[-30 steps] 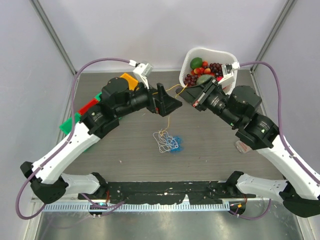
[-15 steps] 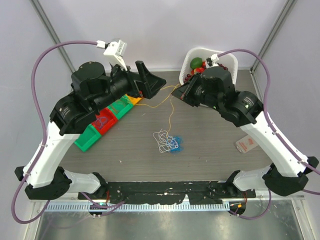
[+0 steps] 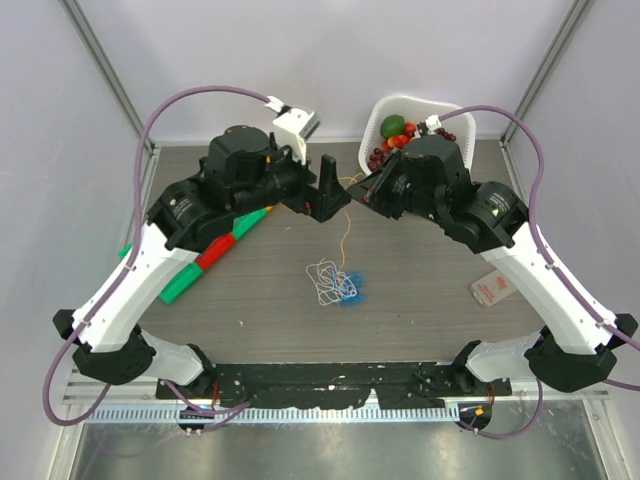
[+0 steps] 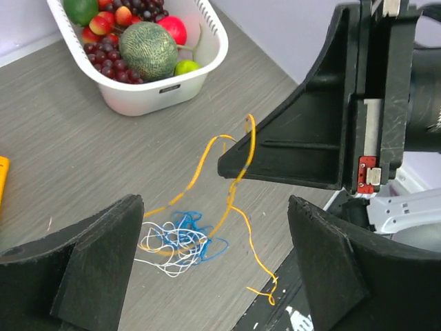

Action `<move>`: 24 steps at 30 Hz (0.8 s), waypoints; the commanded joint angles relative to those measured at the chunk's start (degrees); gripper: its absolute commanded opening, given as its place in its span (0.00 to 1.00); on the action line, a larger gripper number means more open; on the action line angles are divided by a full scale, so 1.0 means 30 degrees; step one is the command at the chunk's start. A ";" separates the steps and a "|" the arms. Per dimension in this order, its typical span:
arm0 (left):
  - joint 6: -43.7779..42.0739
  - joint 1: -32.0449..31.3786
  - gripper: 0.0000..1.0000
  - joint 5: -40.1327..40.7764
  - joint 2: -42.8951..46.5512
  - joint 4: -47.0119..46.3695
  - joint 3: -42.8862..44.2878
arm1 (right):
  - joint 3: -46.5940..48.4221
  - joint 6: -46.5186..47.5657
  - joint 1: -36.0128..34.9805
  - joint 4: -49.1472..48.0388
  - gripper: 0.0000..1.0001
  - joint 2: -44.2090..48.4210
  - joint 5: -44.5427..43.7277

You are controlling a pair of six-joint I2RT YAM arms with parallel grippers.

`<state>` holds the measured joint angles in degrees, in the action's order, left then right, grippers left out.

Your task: Untangle the cables

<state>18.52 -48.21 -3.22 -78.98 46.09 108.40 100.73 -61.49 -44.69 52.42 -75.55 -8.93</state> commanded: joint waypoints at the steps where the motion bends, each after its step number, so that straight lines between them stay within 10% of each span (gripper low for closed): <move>1: -0.2187 -0.1359 0.87 0.0456 -0.0566 0.0048 0.0898 | 0.0730 -0.1881 0.0159 0.0103 0.01 0.0456 -0.0452; 24: -0.5384 -0.4381 0.21 0.7637 -0.2032 -0.1708 -0.0069 | 0.0204 -0.4578 0.0716 -0.0950 0.01 0.0309 0.1716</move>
<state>2.31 -61.12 18.46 -85.01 47.11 108.95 101.84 -72.51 -42.78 53.04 -75.68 -4.82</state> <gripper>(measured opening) 0.265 0.033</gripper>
